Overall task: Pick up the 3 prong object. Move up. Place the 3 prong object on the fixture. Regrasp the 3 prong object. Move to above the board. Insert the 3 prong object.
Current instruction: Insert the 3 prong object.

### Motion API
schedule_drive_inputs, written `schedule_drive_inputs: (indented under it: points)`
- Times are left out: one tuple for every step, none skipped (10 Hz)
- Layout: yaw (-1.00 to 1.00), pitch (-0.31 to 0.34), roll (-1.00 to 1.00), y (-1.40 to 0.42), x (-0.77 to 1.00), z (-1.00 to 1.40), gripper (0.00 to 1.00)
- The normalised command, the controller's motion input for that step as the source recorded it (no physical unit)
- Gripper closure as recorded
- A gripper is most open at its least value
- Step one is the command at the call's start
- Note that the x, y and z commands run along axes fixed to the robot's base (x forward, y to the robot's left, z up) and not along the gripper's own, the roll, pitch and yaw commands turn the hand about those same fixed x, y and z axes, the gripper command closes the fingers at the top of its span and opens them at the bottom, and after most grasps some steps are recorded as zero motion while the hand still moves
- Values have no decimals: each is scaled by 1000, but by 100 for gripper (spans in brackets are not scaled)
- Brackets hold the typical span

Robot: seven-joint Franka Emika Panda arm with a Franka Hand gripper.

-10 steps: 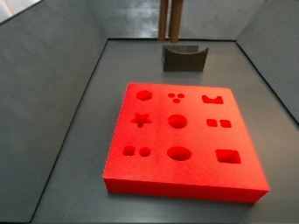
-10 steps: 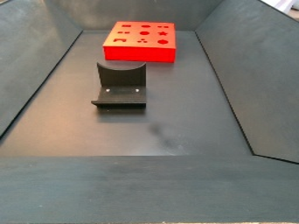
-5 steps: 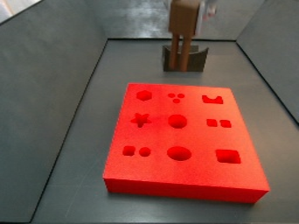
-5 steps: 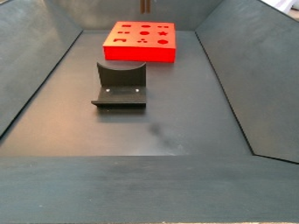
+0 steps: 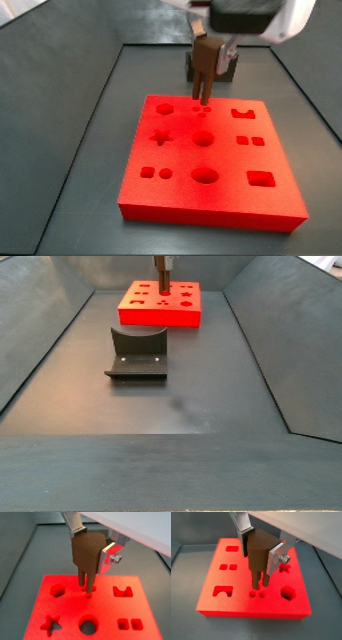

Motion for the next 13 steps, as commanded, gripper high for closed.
schedule_drive_inputs:
  points:
    - [-937,0,0,49,37,-371,100]
    - [-114,0,-24,77,9,0,100]
    - [0,0,0,-3,9,-14,100]
    - [-31,0,0,0,114,-126,100]
    - [0,0,0,0,129,-274,100]
    - [0,0,13,0,117,-326,100]
    - [-3,0,10,0,109,-297,100]
    - [-20,0,7,0,106,-286,100]
    - [-37,0,26,0,86,-309,100]
    - [-49,0,26,0,71,-320,100]
    - [-166,0,29,40,83,-360,100]
    - [-383,0,36,137,309,-437,100]
    - [-551,0,14,174,343,-463,100]
